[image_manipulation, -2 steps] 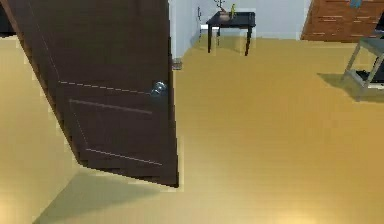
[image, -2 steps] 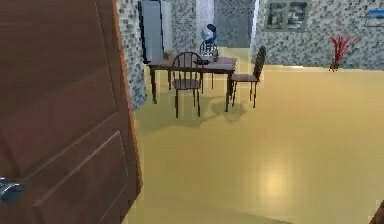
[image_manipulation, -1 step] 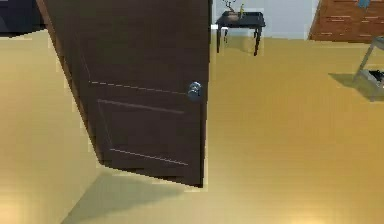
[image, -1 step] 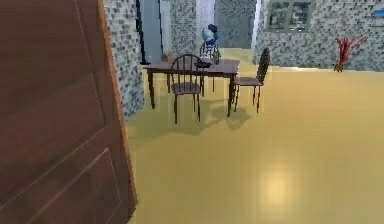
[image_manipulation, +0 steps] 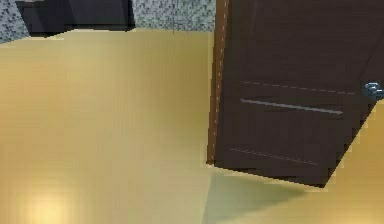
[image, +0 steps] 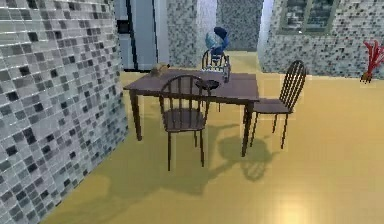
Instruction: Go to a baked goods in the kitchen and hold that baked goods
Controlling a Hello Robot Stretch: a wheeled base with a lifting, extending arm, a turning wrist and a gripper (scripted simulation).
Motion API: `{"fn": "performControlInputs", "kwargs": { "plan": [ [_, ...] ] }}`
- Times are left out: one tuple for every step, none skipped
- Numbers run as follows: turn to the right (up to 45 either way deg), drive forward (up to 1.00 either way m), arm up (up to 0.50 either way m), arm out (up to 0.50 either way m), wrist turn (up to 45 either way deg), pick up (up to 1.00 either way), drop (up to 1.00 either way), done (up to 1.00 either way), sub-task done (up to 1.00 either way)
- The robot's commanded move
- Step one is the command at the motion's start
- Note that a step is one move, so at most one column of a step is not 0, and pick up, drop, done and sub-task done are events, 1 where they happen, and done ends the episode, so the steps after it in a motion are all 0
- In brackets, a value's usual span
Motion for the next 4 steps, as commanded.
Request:
{"fn": "performControlInputs", "kwargs": {
  "plan": [
    [-12.0, 0.0, 0.0, 0.0, 0.0, 0.0, 0.0, 0.0, 0.0],
    [0.0, 0.25, 0.0, 0.0, 0.0, 0.0, 0.0, 0.0, 0.0],
    [-12.0, 0.0, 0.0, 0.0, 0.0, 0.0, 0.0, 0.0, 0.0],
    [0.0, 1.0, 0.0, 0.0, 0.0, 0.0, 0.0, 0.0, 0.0]
  ]
}}
